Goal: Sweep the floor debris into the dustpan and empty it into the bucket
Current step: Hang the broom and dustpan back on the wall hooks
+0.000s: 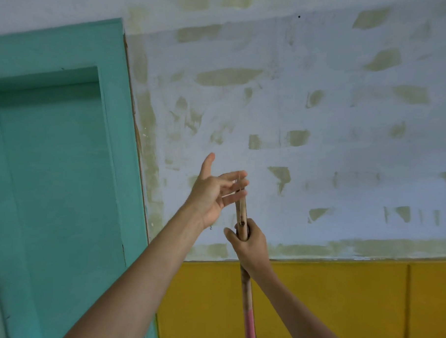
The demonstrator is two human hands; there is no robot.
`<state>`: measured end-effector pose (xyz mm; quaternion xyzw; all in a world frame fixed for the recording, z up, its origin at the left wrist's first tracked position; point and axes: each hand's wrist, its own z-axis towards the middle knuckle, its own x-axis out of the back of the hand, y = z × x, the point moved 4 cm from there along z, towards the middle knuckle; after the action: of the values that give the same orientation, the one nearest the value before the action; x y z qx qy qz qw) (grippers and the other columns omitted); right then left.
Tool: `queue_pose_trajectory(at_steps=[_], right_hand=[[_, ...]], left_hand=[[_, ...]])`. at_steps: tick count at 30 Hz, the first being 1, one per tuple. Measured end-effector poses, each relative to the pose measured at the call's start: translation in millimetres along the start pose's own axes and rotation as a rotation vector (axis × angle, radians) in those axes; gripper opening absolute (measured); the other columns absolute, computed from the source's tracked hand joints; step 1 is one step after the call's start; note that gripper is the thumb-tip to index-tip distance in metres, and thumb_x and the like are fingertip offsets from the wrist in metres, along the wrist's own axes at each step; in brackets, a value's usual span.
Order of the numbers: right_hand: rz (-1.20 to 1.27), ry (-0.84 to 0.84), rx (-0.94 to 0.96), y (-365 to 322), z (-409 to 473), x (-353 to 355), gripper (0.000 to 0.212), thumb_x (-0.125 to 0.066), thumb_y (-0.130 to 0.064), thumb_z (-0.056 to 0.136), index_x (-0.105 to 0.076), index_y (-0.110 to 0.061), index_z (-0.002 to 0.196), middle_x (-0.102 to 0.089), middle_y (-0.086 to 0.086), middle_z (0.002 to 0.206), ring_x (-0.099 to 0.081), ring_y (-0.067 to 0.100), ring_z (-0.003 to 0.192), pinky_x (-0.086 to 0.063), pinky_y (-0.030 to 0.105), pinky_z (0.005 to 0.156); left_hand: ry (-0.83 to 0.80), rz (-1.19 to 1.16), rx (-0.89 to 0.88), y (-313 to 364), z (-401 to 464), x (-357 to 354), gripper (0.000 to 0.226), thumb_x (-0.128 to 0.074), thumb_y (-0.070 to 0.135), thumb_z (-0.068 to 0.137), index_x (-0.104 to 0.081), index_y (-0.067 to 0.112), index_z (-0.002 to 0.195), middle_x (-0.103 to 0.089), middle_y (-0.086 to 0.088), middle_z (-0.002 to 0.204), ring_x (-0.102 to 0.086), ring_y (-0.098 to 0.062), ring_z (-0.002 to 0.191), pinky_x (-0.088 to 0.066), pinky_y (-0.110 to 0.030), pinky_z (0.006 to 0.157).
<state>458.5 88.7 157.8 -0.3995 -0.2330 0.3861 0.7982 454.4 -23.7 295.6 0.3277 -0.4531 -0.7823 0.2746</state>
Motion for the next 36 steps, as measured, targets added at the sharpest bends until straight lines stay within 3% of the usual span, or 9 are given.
queue_pose_trajectory(at_steps=[3, 6, 11, 15, 18, 22, 29, 33, 36], right_hand=[[-0.052, 0.059, -0.001, -1.2, 2.2, -4.7, 0.034, -0.071, -0.037, 0.08, -0.043, -0.019, 0.076, -0.041, -0.006, 0.058, -0.037, 0.006, 0.043, -0.037, 0.02, 0.039], [-0.17, 0.079, -0.048, 0.5, 5.5, -11.0, 0.045, -0.074, -0.043, 0.077, -0.04, -0.016, 0.087, -0.046, -0.002, 0.067, -0.044, 0.01, 0.051, -0.036, 0.023, 0.043], [-0.129, -0.014, -0.039, 17.5, -4.1, -27.7, 0.04, -0.077, -0.032, 0.077, -0.042, -0.02, 0.093, -0.054, 0.004, 0.087, -0.055, 0.015, 0.07, -0.046, 0.026, 0.055], [0.035, -0.11, -0.084, 37.8, -5.9, -15.8, 0.03, -0.079, -0.028, 0.078, -0.054, -0.025, 0.093, -0.066, -0.002, 0.084, -0.066, 0.012, 0.074, -0.06, 0.031, 0.064], [0.073, -0.237, -0.132, 47.0, -7.5, -20.6, 0.03, -0.081, -0.03, 0.075, -0.058, -0.017, 0.09, -0.061, -0.006, 0.07, -0.062, 0.013, 0.069, -0.056, 0.025, 0.065], [0.081, -0.394, -0.162, 57.7, -14.5, -48.3, 0.025, -0.072, -0.024, 0.084, -0.061, -0.01, 0.102, -0.063, 0.009, 0.084, -0.063, 0.017, 0.079, -0.051, 0.032, 0.076], [0.037, -0.348, -0.141, 76.6, -25.5, -97.0, 0.023, -0.067, -0.016, 0.089, -0.046, -0.012, 0.082, -0.037, 0.008, 0.065, -0.038, 0.015, 0.056, -0.035, 0.028, 0.054], [0.001, -0.367, -0.196, 92.4, -24.3, -117.4, 0.024, -0.069, -0.02, 0.085, -0.048, -0.009, 0.086, -0.043, 0.005, 0.068, -0.041, 0.017, 0.06, -0.036, 0.03, 0.057], [0.005, -0.337, -0.21, 109.4, -11.4, -121.0, 0.027, -0.069, -0.019, 0.085, -0.045, -0.01, 0.076, -0.041, 0.009, 0.065, -0.039, 0.018, 0.058, -0.034, 0.034, 0.056]], left_hand=[[0.076, 0.286, -0.166, -8.2, 3.5, 8.7, 0.095, -0.06, -0.006, 0.085, -0.014, 0.044, 0.152, -0.072, 0.0, 0.113, -0.074, -0.021, 0.079, -0.055, -0.025, 0.054], [0.12, 0.386, -0.188, -7.2, 16.8, 9.3, 0.099, -0.071, 0.005, 0.081, -0.013, 0.042, 0.152, -0.074, 0.001, 0.101, -0.066, -0.005, 0.064, -0.051, -0.017, 0.055], [0.203, 0.487, -0.077, -9.5, 40.0, 15.1, 0.088, -0.063, 0.003, 0.085, -0.018, 0.036, 0.152, -0.057, -0.003, 0.083, -0.052, -0.012, 0.07, -0.048, -0.034, 0.085], [0.147, 0.425, 0.013, -19.7, 44.0, 31.0, 0.085, -0.057, -0.005, 0.085, -0.021, 0.038, 0.149, -0.051, -0.008, 0.079, -0.049, -0.014, 0.06, -0.057, -0.031, 0.066], [0.15, 0.476, 0.057, -32.1, 43.6, 41.0, 0.08, -0.057, -0.004, 0.082, -0.027, 0.032, 0.147, -0.054, -0.01, 0.079, -0.046, -0.017, 0.054, -0.049, -0.029, 0.058], [0.135, 0.514, 0.128, -50.7, 47.0, 55.8, 0.072, -0.056, -0.004, 0.079, -0.037, 0.029, 0.14, -0.054, -0.013, 0.089, -0.04, -0.016, 0.054, -0.04, -0.027, 0.05], [0.122, 0.672, 0.12, -69.9, 51.9, 107.0, 0.047, -0.058, 0.003, 0.078, -0.048, 0.017, 0.122, -0.063, -0.007, 0.079, -0.047, -0.015, 0.054, -0.043, -0.029, 0.053], [0.098, 0.74, 0.095, -82.7, 65.2, 130.5, 0.044, -0.056, 0.011, 0.075, -0.05, 0.026, 0.117, -0.067, -0.002, 0.071, -0.048, -0.014, 0.051, -0.045, -0.032, 0.056], [0.125, 0.676, 0.129, -96.6, 81.5, 141.7, 0.049, -0.057, 0.013, 0.07, -0.05, 0.026, 0.117, -0.066, -0.002, 0.07, -0.048, -0.014, 0.05, -0.044, -0.03, 0.055]])
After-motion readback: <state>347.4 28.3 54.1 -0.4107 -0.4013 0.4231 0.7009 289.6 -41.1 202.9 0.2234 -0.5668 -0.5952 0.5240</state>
